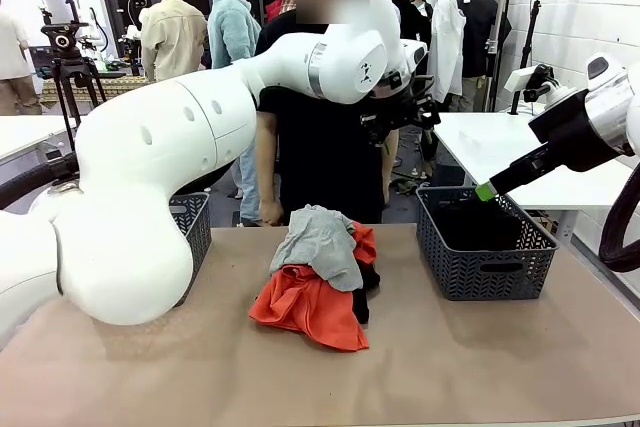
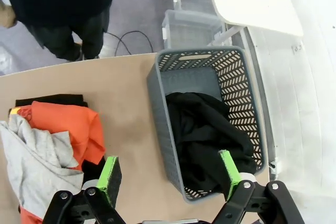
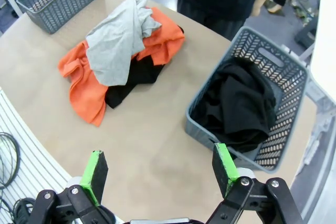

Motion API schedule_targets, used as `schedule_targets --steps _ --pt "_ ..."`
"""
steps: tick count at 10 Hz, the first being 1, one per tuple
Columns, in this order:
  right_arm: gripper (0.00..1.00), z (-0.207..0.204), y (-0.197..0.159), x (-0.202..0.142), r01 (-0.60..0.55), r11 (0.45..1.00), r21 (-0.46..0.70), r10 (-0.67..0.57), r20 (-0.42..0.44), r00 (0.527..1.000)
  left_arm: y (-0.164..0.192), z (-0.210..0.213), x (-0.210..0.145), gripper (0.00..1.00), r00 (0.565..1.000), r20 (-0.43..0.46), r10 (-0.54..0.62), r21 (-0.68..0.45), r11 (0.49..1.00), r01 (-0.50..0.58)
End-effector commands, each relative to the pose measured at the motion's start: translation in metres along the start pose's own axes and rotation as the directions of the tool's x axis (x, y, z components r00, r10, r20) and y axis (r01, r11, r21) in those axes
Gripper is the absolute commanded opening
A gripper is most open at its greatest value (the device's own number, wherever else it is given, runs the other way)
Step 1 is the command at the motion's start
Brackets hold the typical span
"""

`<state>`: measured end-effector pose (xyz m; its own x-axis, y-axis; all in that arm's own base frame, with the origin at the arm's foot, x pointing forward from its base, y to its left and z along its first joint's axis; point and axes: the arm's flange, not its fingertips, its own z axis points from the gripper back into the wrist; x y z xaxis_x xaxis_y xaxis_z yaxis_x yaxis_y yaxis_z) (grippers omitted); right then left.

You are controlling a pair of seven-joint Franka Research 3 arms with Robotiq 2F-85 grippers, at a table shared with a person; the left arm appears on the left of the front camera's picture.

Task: Sort the tops and bottoms.
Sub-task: Lift clothes from the center of the table with your right hand.

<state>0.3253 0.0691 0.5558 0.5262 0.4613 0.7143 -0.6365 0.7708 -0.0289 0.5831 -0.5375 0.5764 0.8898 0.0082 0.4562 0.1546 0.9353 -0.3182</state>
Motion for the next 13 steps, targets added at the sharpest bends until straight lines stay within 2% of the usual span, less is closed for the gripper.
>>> schedule_targets --steps 1,2,4,5,6,7,8,9,10,11,13 --pt "1.00 -0.002 0.000 -0.001 0.005 1.000 0.020 -0.005 0.000 1.000 0.058 0.056 -0.033 0.95 0.991 -0.115 -0.072 0.118 0.989 0.086" --pt "1.00 -0.002 0.000 -0.001 0.005 1.000 0.020 -0.005 0.000 1.000 0.079 0.072 -0.050 0.95 0.983 -0.175 -0.058 0.194 0.977 0.092" --pt "1.00 -0.002 0.000 -0.001 0.005 1.000 0.020 -0.005 0.000 1.000 0.111 0.096 -0.075 0.95 0.966 -0.240 -0.098 0.175 0.974 0.142" --pt "1.00 -0.002 0.000 -0.001 0.005 1.000 0.020 -0.005 0.000 1.000 0.132 0.115 -0.086 0.95 0.960 -0.276 -0.052 0.281 0.951 0.132" --pt "1.00 -0.002 0.000 -0.001 0.005 1.000 0.020 -0.005 0.000 1.000 0.149 0.133 -0.095 0.95 0.959 -0.277 -0.050 0.288 0.948 0.133" --pt "1.00 -0.002 0.000 -0.001 0.005 1.000 0.020 -0.005 0.000 1.000 0.165 0.154 -0.109 0.95 0.956 -0.266 -0.123 0.209 0.961 0.182" --pt "1.00 -0.002 0.000 -0.001 0.005 1.000 0.020 -0.005 0.000 1.000 0.177 0.169 -0.123 0.95 0.956 -0.252 -0.152 0.178 0.964 0.200" --pt "1.00 -0.002 0.000 -0.001 0.005 1.000 0.020 -0.005 0.000 1.000 0.178 0.175 -0.132 0.95 0.962 -0.198 -0.187 0.144 0.966 0.217" --pt "1.00 -0.002 0.000 -0.001 0.005 1.000 0.020 -0.005 0.000 1.000 0.159 0.169 -0.125 0.95 0.981 -0.177 -0.083 0.176 0.978 0.114" --pt "1.00 -0.002 0.000 -0.001 0.005 1.000 0.020 -0.005 0.000 1.000 0.078 0.185 0.017 0.95 0.957 -0.261 -0.126 0.209 0.961 0.184" --pt "1.00 -0.002 0.000 -0.001 0.005 1.000 0.020 -0.005 0.000 1.000 0.078 0.185 0.017 0.95 0.957 -0.261 -0.126 0.209 0.961 0.184"
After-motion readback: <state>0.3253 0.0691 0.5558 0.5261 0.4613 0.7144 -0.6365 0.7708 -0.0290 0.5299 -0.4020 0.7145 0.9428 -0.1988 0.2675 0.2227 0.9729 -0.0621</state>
